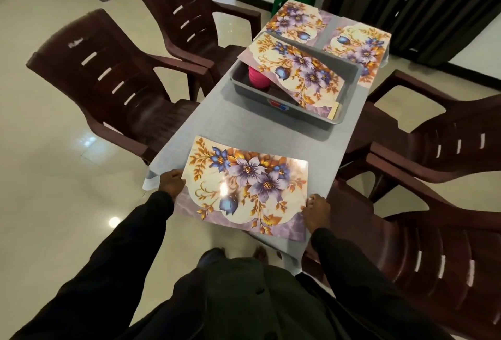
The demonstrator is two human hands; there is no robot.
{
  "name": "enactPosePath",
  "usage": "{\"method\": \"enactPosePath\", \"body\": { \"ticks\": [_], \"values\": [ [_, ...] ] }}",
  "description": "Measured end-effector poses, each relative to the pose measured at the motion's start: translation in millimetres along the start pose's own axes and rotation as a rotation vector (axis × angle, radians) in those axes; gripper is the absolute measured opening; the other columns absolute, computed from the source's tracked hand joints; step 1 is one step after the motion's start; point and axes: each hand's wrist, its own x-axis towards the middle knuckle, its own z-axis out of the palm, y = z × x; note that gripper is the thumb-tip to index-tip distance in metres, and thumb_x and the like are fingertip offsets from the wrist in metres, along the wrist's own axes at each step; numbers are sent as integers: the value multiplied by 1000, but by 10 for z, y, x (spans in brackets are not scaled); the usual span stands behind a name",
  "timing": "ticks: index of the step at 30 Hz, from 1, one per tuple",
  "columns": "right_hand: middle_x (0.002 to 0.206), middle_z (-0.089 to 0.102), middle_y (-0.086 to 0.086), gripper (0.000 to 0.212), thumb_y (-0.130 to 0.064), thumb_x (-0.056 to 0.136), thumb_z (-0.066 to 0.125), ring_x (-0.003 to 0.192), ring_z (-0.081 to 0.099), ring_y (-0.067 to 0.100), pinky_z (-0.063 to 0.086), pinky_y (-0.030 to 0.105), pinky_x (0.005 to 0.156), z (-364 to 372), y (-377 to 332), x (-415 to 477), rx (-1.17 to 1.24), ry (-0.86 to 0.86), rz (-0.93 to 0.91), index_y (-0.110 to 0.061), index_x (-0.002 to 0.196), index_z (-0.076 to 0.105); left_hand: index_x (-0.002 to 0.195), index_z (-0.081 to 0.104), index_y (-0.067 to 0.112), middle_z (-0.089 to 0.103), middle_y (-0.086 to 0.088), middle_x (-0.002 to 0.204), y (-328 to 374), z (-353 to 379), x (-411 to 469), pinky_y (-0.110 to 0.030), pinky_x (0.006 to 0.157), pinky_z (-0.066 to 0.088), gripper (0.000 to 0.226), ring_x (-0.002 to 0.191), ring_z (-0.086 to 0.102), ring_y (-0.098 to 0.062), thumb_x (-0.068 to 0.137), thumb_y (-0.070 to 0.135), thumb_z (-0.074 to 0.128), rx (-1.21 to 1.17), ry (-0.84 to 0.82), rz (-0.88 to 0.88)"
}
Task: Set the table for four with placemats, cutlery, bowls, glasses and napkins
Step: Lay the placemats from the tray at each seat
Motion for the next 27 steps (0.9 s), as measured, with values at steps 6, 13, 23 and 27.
{"method": "enactPosePath", "body": {
  "ticks": [6, 13, 23, 27],
  "values": [
    [150, 46, 17, 59, -17, 92, 73, 140, 41, 35, 38, 43, 116, 47, -110, 141, -295, -246, -402, -6, 145, 49, 106, 74, 3, 73, -16, 114, 228, -29, 229, -40, 93, 53, 15, 96, 64, -27, 92, 8, 69, 16, 1, 43],
    [170, 9, 4, 83, -36, 93, 70, 157, 9, 27, 18, 45, 126, 224, -141, 94, -556, -337, -495, -25, 161, 23, 137, 57, -3, 58, -21, 142, 191, 6, 247, -43, 112, 41, 48, 132, 54, -37, 94, 12, 72, 158, -41, 111],
    [156, 38, 23, 84, -45, 82, 79, 135, 46, 47, 49, 58, 95, 604, -329, -559, -523, -120, -204, -19, 150, 37, 148, 45, 9, 46, -13, 153, -77, 796, -309, -36, 116, 33, 64, 141, 42, -30, 93, 23, 74, 399, -376, 435],
    [167, 10, 21, 80, -30, 95, 63, 148, 22, 50, 34, 59, 114, 800, -394, -801, -504, -187, -124, -20, 161, 18, 161, 17, 11, 15, -12, 169, -209, 1127, -413, -40, 125, 15, 100, 155, 13, -28, 87, 68, 53, 609, -555, 705]
  ]
}}
